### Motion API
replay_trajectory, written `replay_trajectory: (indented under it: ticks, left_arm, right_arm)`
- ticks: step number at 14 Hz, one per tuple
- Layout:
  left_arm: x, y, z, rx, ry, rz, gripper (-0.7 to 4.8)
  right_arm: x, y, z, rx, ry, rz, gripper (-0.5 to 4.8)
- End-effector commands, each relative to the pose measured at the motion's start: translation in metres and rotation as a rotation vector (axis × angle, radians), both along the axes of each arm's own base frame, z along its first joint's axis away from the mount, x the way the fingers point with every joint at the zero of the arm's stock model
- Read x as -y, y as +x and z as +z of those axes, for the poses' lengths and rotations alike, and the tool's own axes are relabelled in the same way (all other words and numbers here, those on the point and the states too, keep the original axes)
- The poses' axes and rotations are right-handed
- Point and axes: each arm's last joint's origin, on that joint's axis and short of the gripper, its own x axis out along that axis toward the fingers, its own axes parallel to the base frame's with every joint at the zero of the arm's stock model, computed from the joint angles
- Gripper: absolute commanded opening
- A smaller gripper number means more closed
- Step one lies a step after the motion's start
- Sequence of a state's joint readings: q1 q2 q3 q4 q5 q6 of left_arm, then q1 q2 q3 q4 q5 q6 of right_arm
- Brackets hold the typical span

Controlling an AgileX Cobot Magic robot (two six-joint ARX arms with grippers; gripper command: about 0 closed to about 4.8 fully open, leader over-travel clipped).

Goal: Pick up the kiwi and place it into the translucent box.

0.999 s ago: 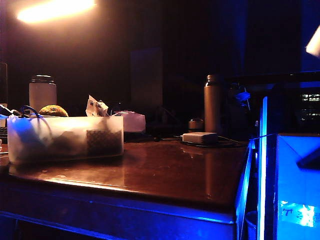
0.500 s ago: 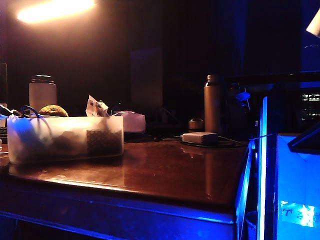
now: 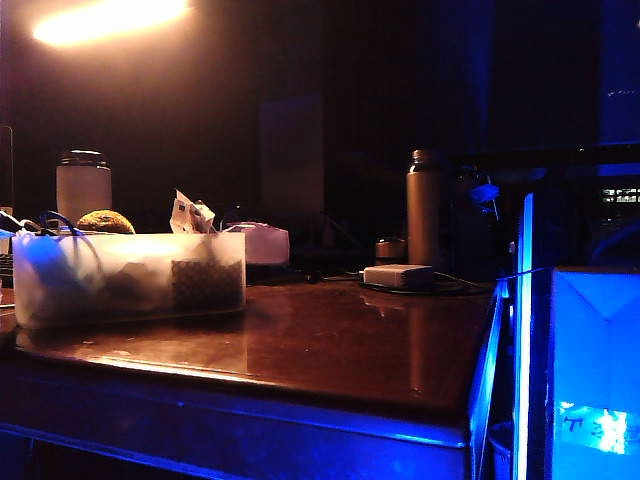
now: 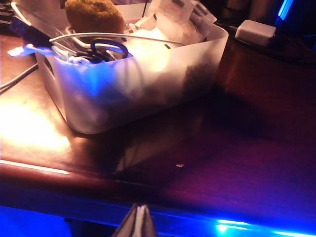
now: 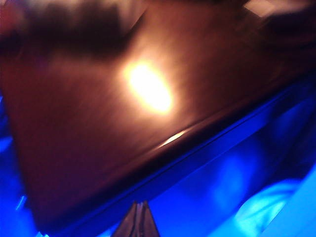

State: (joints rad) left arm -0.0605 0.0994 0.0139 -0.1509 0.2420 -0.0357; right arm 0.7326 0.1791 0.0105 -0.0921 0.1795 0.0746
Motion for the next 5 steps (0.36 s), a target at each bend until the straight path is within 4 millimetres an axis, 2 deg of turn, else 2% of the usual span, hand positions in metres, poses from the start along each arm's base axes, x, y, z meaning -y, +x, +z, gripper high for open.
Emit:
replay_trajectory:
  ticks: [1, 5]
  left_arm:
    - [0.0, 0.0, -0.003, -0.012, 0.006, 0.003, -0.02]
    - [0.0, 0.0, -0.003, -0.012, 0.006, 0.003, -0.02]
  right_arm:
    - [0.013, 0.006, 0.006, 0.063, 0.054, -0.138, -0.01]
    - [0.029, 0.008, 0.016, 0.17, 0.118, -0.291, -0.01]
